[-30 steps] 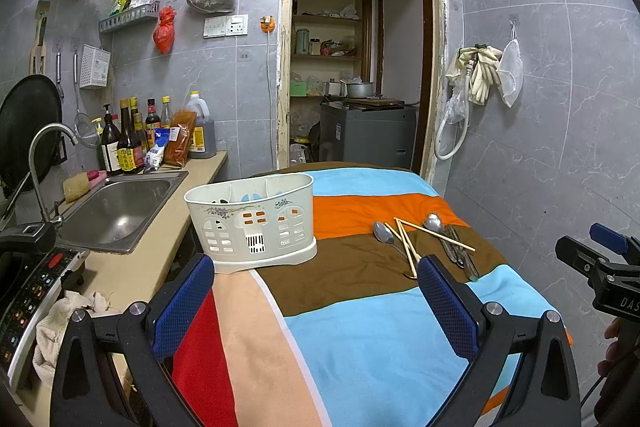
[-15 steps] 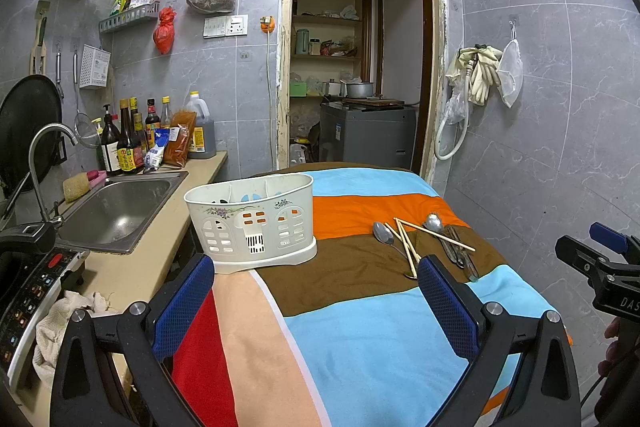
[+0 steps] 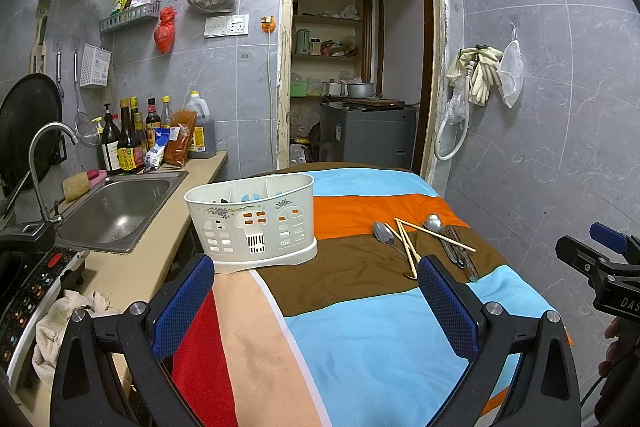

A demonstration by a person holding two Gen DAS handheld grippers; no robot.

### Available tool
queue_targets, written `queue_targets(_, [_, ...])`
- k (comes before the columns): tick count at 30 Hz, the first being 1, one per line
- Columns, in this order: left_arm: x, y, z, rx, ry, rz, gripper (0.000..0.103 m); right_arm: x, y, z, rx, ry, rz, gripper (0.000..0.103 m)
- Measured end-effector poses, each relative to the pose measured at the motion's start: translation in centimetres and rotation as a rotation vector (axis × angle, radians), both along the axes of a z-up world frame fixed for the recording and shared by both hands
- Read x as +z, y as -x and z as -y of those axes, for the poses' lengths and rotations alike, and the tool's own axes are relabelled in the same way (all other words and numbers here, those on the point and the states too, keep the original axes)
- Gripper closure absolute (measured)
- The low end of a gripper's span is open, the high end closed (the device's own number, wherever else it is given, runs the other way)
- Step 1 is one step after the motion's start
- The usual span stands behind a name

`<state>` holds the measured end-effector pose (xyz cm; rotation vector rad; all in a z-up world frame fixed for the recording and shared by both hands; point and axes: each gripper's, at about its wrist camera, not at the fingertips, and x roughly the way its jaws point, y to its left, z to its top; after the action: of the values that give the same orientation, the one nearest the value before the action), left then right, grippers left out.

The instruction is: Organize utensils

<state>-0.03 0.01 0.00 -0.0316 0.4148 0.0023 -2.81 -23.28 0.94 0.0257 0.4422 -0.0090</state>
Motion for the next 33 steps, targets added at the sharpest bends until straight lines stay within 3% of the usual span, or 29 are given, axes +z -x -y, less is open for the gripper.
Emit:
queue_targets(26, [0.0,0.0,0.2,0.002,0.007,-0.007,0.001,-1.3,-0.5,-1.1,-0.002,0.008,-0.012,0.001])
queue_targets(33, [-0.1,-0.4,-0.2,-0.005,0.009,0.000,0.001,-0.5,-0.6,-0.8,-0.005,0.015,-0.006,0.001])
